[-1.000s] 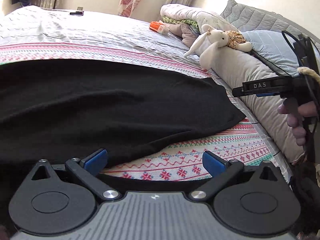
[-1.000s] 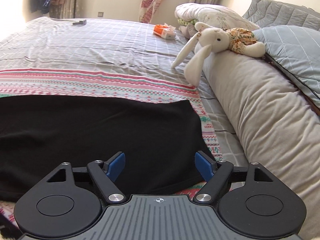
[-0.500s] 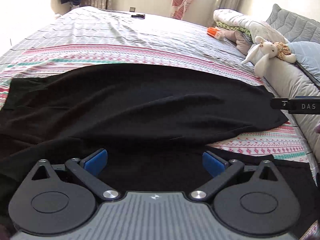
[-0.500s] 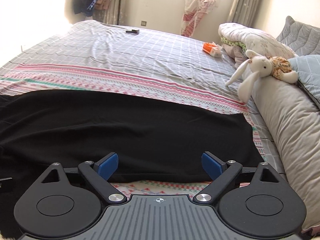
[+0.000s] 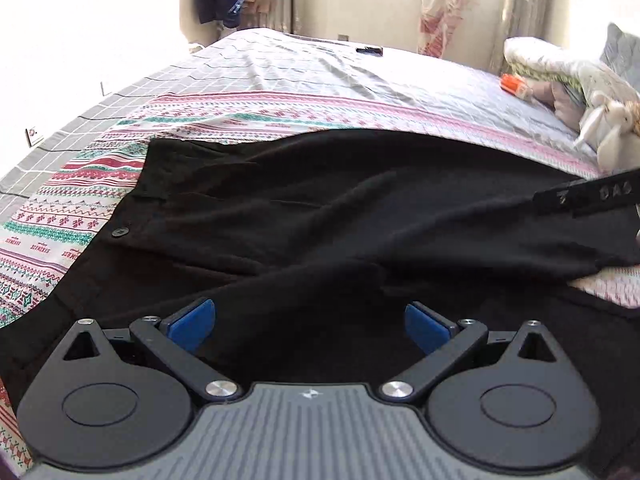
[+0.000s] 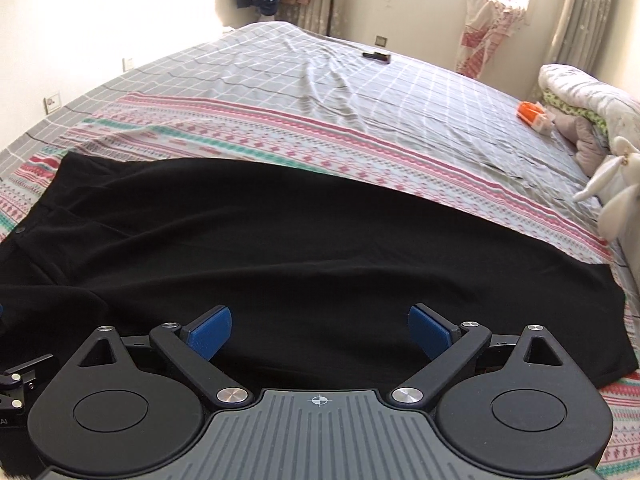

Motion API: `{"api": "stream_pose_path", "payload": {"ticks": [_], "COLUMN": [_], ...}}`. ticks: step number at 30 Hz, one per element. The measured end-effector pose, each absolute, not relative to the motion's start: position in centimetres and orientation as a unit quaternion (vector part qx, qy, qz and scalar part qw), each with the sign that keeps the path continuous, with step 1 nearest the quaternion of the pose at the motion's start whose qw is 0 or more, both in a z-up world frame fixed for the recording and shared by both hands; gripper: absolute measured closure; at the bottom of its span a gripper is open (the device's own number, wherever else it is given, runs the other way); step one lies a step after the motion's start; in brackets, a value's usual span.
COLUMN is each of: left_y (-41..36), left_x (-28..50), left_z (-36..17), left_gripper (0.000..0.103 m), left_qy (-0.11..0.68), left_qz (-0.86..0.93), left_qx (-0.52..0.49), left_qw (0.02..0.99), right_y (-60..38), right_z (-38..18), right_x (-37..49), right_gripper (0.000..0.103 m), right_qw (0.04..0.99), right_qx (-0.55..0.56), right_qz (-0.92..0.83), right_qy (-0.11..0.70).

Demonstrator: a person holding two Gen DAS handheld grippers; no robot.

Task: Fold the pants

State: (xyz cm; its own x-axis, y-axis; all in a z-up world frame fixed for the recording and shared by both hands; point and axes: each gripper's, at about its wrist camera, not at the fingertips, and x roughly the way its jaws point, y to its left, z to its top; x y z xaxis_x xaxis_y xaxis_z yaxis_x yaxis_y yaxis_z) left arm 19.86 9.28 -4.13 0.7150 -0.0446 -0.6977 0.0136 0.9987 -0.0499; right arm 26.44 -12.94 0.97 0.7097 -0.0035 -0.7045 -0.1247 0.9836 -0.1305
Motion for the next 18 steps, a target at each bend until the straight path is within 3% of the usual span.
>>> {"api": "stream_pose_path", "payload": {"ticks": [6, 18], "left_y": [13.6, 17.1], "left_x": [21.7, 23.9], "left_z": [-4.2, -6.1], "left_gripper": [0.000, 0.000], "left_qy": [0.391, 0.431], "left_qz": [0.012, 0.037], "left_qx": [-0.104, -0.124], "left_qw": [0.914, 0.893], "right_y": [-6.3, 3.2], "right_z": [-0.6, -1.8], "right_x": [32.2, 41.8], "right_gripper": [0.006, 0.006], "right_qw": [0.919, 0.905], "right_qx": [-0.101, -0.198], "right_qz": [0.065, 0.139], "right_qy": [0.374, 0.349]}}
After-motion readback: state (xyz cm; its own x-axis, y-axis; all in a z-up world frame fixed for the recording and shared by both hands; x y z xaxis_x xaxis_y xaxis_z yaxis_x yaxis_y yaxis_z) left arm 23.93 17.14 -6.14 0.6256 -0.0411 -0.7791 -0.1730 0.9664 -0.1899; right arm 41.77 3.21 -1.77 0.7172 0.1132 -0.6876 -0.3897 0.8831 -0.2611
